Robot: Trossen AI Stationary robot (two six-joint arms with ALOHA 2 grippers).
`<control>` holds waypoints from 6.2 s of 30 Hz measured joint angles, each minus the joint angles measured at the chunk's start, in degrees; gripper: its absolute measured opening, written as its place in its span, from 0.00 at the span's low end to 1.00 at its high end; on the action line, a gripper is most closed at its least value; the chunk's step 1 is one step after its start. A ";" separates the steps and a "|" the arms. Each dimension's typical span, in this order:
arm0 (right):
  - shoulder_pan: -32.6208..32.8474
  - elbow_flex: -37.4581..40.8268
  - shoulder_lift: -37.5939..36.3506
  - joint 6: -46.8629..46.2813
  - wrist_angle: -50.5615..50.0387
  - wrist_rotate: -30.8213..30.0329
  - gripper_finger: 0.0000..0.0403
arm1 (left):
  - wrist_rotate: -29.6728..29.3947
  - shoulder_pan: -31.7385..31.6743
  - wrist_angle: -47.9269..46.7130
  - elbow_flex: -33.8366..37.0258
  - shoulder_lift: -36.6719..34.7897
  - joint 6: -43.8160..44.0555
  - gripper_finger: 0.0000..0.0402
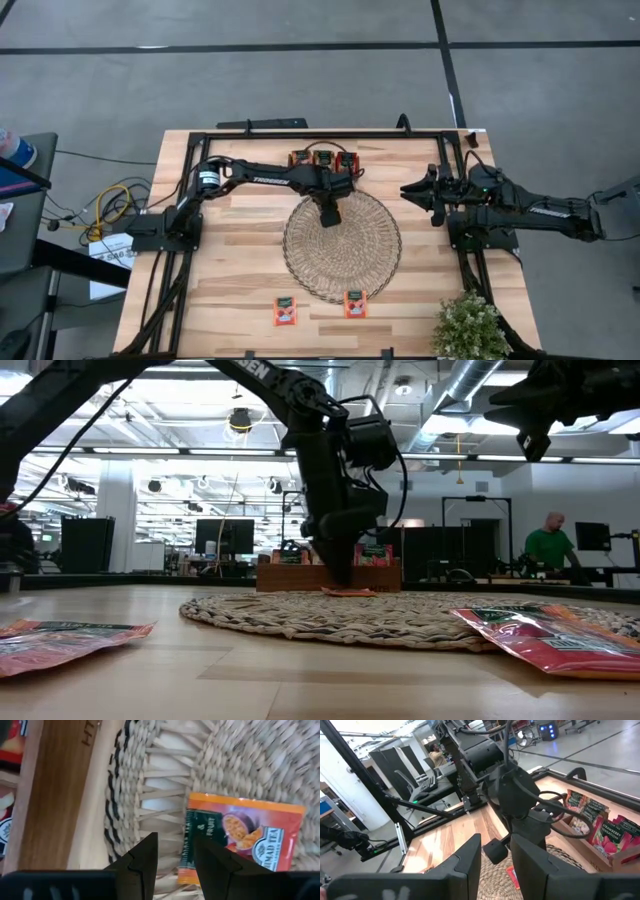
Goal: Pick & Place Tea
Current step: Put the orange tea bag into the left section of the brown wooden organizer
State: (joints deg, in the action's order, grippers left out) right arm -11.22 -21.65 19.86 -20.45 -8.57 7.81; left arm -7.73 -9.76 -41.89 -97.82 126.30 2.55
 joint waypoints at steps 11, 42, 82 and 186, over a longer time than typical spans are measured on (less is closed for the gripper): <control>0.00 0.01 0.00 0.00 0.01 -0.02 0.24 | 6.47 -1.52 -1.31 -0.02 0.17 -1.86 0.28; 0.01 0.01 0.00 -0.09 0.06 0.37 0.24 | 10.54 -1.51 -1.97 -2.72 3.48 -1.88 0.25; -0.04 0.01 0.00 -0.05 0.06 0.33 0.24 | 5.46 -0.71 -20.09 -16.88 -11.45 3.11 0.01; -0.04 0.00 0.00 -0.11 -0.01 0.33 0.24 | 7.52 -4.02 -15.27 -16.34 9.31 -6.09 0.02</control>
State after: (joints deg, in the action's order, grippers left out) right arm -11.27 -21.65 19.86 -20.56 -8.58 8.14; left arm -0.21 -13.78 -57.16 -114.16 135.61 -3.54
